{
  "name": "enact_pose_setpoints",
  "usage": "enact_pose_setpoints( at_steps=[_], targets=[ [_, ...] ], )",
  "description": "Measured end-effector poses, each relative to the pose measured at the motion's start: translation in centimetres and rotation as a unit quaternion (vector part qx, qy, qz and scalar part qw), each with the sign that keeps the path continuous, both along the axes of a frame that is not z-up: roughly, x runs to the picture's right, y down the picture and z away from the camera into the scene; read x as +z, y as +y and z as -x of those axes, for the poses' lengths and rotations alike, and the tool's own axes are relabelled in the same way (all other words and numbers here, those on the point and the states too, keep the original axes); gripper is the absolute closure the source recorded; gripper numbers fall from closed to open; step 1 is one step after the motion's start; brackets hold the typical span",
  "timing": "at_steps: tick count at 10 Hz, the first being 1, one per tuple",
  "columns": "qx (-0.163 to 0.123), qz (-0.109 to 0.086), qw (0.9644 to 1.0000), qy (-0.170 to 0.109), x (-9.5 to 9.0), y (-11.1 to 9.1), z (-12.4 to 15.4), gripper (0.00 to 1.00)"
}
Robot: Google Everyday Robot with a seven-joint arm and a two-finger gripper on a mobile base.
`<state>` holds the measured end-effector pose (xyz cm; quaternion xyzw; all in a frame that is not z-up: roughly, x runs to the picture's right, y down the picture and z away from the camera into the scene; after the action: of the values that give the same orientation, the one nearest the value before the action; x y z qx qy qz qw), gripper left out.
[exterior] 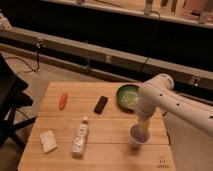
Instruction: Pick up the ceramic cup
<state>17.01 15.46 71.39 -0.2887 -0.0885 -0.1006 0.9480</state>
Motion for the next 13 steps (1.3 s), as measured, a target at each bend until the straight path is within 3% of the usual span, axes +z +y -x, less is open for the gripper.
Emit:
enact_pose_setpoints(
  at_steps=[13],
  targets=[
    [0.004,0.003,0.9999,-0.014,3.2,2.8,0.5,0.20]
  ],
)
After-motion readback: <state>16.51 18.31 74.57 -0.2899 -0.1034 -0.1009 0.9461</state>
